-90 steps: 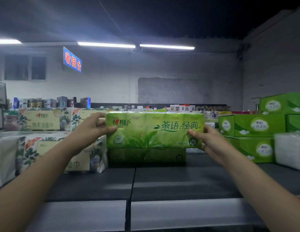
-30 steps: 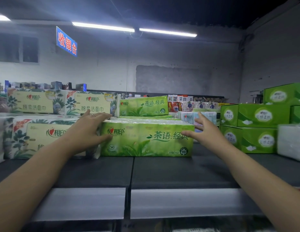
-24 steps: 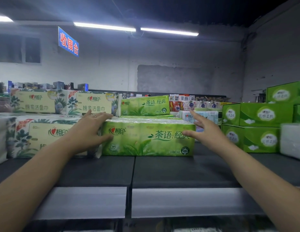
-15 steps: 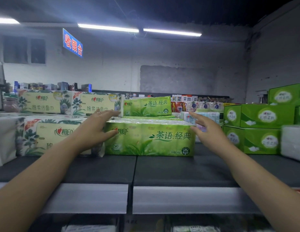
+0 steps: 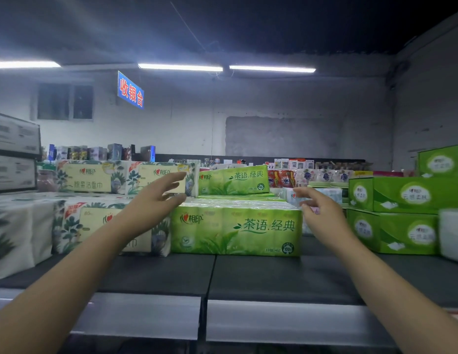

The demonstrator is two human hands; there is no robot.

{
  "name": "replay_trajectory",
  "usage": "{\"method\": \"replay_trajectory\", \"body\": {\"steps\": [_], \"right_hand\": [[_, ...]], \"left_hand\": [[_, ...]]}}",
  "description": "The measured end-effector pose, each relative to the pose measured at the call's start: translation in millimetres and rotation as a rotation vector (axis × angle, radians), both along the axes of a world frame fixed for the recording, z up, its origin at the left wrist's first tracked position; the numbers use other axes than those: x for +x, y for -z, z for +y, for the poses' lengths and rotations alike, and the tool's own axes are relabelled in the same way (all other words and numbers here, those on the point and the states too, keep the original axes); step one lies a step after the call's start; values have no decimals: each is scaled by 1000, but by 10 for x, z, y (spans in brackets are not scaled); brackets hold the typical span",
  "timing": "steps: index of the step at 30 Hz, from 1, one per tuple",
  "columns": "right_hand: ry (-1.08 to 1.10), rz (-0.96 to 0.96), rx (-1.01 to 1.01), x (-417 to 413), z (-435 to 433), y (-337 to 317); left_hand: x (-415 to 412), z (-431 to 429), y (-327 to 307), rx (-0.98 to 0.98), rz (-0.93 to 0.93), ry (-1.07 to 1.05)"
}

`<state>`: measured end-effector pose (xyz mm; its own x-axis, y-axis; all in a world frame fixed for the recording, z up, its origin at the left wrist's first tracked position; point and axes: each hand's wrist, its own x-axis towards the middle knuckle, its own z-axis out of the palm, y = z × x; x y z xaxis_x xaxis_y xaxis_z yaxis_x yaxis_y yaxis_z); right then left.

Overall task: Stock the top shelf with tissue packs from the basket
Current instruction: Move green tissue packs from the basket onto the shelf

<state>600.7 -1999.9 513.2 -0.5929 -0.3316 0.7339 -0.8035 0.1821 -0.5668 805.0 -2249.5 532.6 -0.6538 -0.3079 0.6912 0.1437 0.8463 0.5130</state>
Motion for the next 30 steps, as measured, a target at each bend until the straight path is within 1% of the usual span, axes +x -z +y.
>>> {"method": "replay_trajectory", "body": {"steps": [4,7,13,18,24,30], "right_hand": [[-14,-12,13,57,23,-17],[-25,-9,-14,115,51,-14],[-51,-4,-205,306,121,-82],[-44,15,-176,421,260,-137],[-68,22,-225,610,439,-77],[-76,-45,-250,871,553,10]], "left_hand": [[142,110,-3,92,83,18],[266,148,-6,151,121,52],[416,348,113,131,138,45],[551,498,122,121,143,45],[728,582,127,147,170,32],[901,577,174,195,165,48]]}}
